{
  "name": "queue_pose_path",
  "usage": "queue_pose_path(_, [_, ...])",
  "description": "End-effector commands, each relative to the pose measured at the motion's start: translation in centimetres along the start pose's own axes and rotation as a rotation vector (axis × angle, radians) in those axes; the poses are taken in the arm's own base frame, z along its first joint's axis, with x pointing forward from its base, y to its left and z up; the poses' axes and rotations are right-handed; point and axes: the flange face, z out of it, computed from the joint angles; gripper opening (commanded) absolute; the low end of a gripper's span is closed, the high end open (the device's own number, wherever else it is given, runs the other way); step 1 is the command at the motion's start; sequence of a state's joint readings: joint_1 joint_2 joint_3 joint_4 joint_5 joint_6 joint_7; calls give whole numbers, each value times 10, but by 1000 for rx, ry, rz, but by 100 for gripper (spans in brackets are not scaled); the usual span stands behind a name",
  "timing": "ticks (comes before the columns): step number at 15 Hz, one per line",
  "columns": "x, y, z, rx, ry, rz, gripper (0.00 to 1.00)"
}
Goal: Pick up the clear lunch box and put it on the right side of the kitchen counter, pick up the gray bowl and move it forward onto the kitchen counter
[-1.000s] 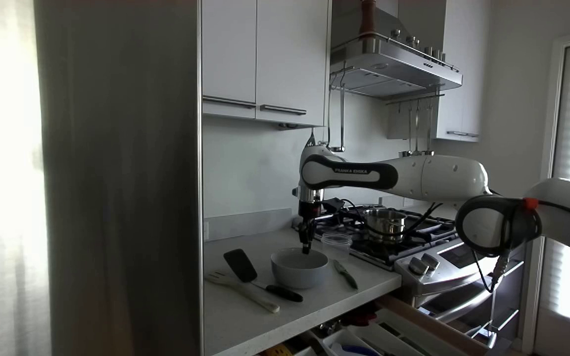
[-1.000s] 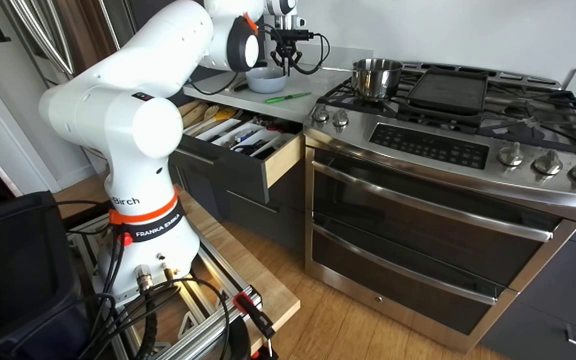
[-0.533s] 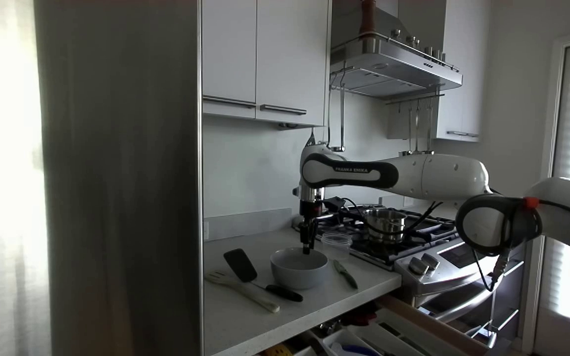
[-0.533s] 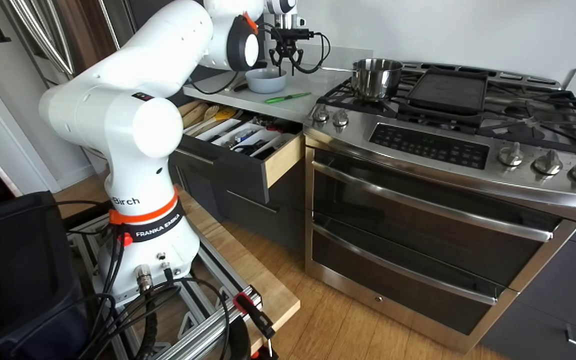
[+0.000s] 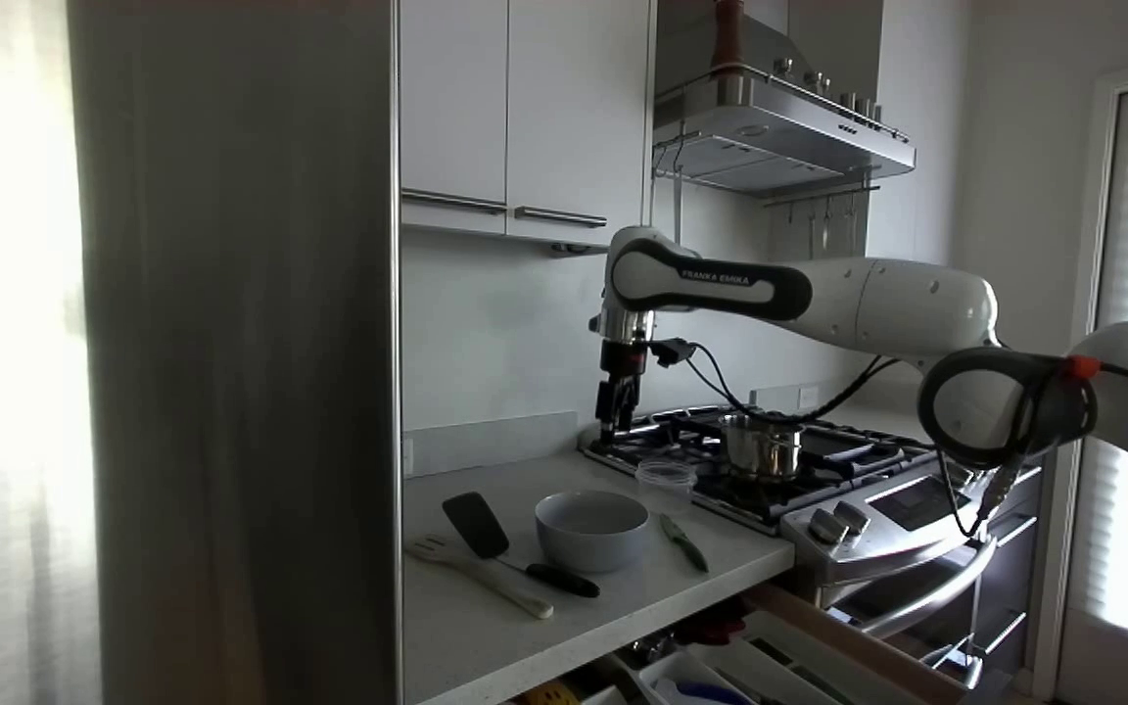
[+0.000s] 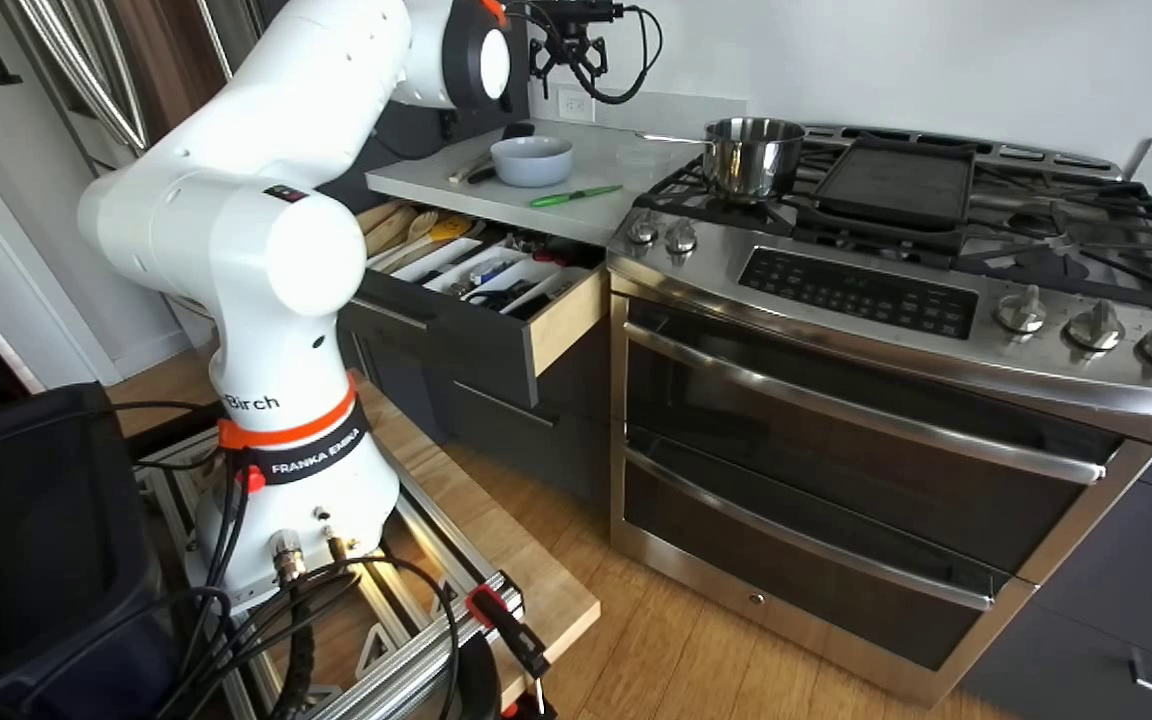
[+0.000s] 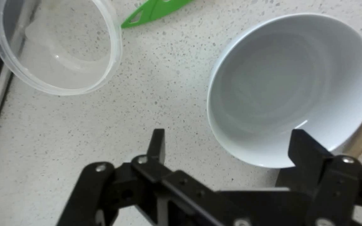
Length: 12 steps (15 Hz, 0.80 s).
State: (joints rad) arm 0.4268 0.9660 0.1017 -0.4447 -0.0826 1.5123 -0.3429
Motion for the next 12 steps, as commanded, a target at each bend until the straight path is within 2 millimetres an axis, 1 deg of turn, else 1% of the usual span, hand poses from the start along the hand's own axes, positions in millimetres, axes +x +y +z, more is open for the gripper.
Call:
queue_pose_path(1, [-18, -11, -64, -55, -23, 119, 100])
queue_pose_path(3, [-27, -18, -98, -93, -13, 172, 100])
queue_pose_path(6, [-34, -32, -148, -133, 67, 257, 100])
queue_pose_path(9, [-38, -55, -189, -167, 147, 315, 100])
queue_pose_path(10, [-34, -62, -204, -202, 212, 320, 100])
queue_pose_path(11, [-36, -50, -187, -155, 161, 285, 100])
queue_pose_path(12, [-36, -57, -199, -171, 192, 291, 100])
